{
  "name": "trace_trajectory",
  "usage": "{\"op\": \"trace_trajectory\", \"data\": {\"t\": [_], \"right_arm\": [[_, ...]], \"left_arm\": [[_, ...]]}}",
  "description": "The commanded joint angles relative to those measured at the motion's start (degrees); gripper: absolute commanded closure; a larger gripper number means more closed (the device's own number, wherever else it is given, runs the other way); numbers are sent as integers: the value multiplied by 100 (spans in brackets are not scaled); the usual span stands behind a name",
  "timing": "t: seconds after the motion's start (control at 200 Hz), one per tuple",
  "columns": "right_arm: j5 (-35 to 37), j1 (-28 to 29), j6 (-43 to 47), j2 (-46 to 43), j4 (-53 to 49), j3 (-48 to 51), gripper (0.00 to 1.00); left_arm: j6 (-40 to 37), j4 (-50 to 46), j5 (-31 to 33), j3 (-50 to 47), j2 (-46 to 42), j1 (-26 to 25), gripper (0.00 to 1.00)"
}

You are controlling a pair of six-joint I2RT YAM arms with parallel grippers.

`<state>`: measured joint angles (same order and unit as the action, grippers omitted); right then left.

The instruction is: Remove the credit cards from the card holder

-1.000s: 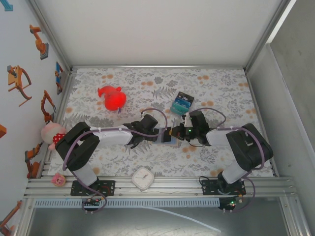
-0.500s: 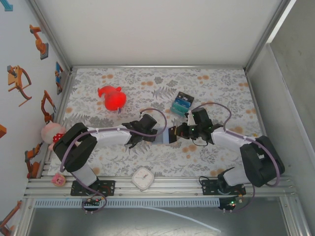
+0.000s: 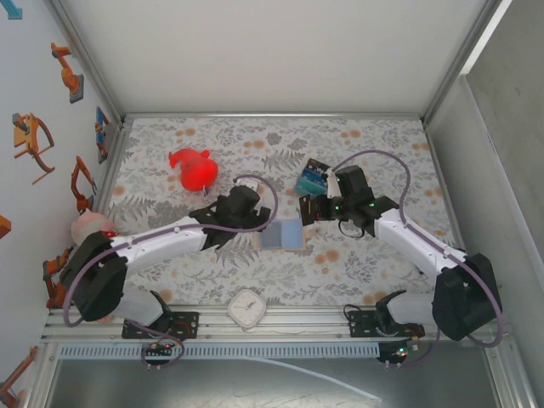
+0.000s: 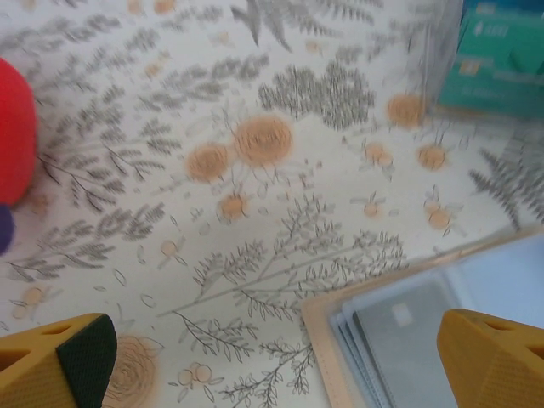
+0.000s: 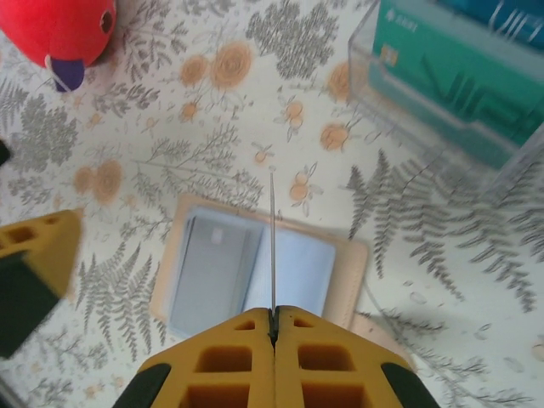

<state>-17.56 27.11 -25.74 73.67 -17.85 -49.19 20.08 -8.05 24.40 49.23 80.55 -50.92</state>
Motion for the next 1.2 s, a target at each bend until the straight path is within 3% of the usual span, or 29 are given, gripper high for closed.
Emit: {"op": "trace_trajectory", "data": {"t": [0.0, 0.26, 0.451, 0.676, 0.856, 1.192], "right_arm": [[563, -30, 651, -98, -363, -382, 100], [1398, -26, 1604, 296, -443, -1124, 100], [1853, -31, 2329, 887, -320, -1665, 100], [2125, -100, 2998, 1566, -290, -2319, 100], [2047, -222, 3539, 1964, -193, -2606, 100], [1444, -607, 4231, 2368, -193, -2866, 100]], "left_arm": [[222, 184, 10, -343, -614, 169, 3], [949, 726, 21, -1323, -1955, 404, 3], [1303, 678, -3, -1562, -2147, 433, 3], [1547, 937, -648, -1550, -1670, 573, 3], [1715, 1392, -1578, -1482, -1081, 849, 3], [1785, 1948, -2656, -1163, 55, 1000, 0]]}}
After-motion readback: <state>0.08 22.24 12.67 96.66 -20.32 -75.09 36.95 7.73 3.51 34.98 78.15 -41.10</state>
